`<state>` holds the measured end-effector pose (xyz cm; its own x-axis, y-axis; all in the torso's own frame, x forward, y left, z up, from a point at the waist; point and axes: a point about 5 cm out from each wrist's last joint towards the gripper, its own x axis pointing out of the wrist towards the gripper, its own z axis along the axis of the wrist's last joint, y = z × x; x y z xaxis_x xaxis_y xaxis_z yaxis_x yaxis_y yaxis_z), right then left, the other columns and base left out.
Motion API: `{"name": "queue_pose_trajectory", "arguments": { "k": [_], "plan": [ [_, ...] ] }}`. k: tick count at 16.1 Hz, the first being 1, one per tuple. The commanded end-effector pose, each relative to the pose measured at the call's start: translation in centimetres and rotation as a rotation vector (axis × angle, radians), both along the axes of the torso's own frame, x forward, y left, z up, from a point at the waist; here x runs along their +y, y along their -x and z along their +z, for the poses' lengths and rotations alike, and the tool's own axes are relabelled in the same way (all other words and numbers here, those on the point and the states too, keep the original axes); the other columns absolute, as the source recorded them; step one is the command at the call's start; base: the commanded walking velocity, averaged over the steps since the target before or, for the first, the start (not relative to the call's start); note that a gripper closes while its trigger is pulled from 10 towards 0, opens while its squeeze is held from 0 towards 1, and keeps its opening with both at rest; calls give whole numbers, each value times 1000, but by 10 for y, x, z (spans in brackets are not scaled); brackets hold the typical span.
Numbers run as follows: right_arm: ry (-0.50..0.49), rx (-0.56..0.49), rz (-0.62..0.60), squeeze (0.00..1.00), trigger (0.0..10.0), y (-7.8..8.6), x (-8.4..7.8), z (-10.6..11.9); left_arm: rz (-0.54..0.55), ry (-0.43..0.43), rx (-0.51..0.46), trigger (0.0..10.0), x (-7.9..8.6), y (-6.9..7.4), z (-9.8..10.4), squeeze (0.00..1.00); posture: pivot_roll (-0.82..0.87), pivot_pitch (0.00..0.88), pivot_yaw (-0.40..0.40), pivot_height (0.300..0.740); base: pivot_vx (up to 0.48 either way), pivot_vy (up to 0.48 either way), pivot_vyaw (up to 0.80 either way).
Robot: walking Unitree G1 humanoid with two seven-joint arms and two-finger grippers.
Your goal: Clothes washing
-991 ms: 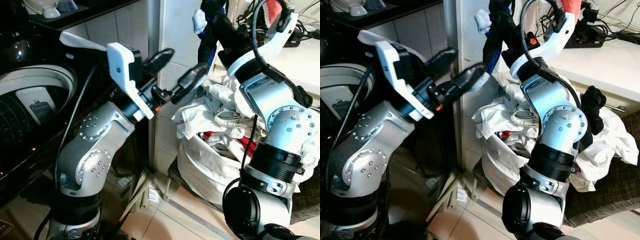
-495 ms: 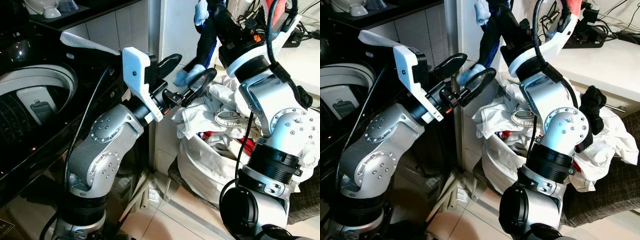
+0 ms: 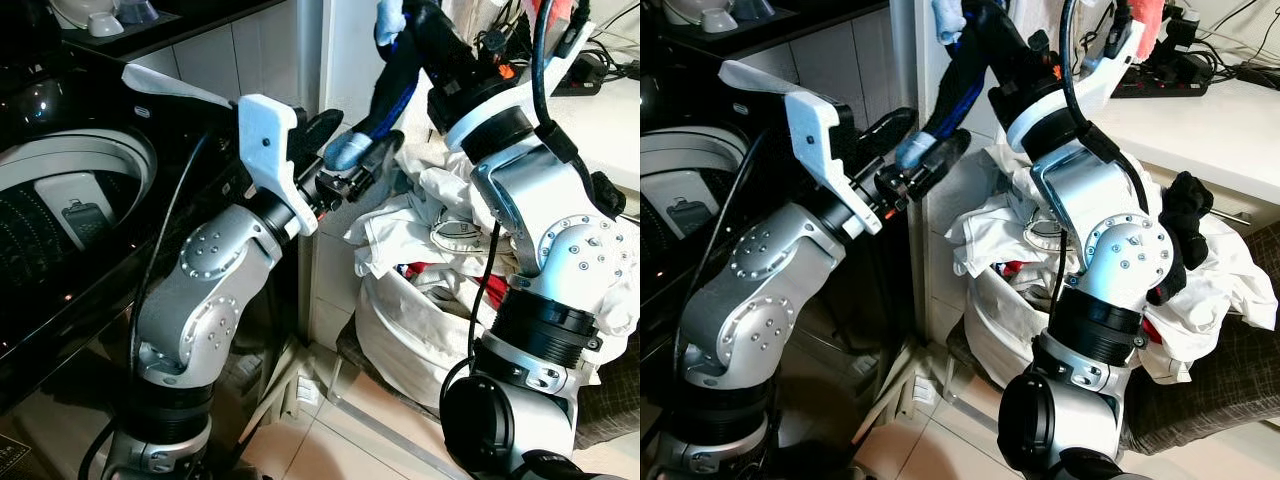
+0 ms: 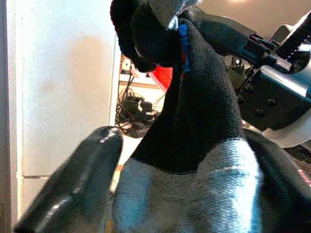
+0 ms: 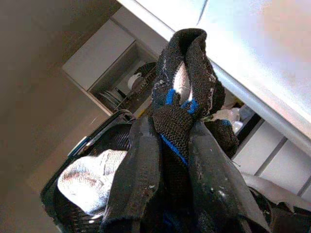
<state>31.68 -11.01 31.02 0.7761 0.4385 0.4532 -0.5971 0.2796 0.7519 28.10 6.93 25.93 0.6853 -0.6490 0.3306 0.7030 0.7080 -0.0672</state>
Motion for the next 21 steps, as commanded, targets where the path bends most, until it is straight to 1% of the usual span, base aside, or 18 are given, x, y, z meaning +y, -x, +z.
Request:
{"name": "queue_pose_trajectory", "arguments": {
  "k": [1, 14, 16, 19, 21],
  "plan": [
    [-17, -14, 0, 0, 0, 4, 1, 2, 0, 2, -11, 0, 0, -1, 3, 0, -23, 0, -33, 740, 0, 0, 0],
    [-10, 4, -15, 0, 0, 2, 0, 0, 22, 39, -6, 0, 4, -6, 4, 0, -25, 0, -29, 740, 0, 0, 0],
    [-8, 7, -17, 0, 0, 2, 0, 0, 32, 36, -1, 0, 6, -7, 3, 0, -25, 0, -29, 740, 0, 0, 0],
    [-6, 13, -22, 0, 0, 1, 0, -2, 87, 36, 11, 0, 12, -12, 0, 0, -25, 0, -30, 740, 0, 0, 0],
    [-6, 14, -22, 0, 0, 2, -1, -2, 92, 38, 12, 0, 13, -13, 0, 0, -25, 0, -30, 740, 0, 0, 0]
  ]
}}
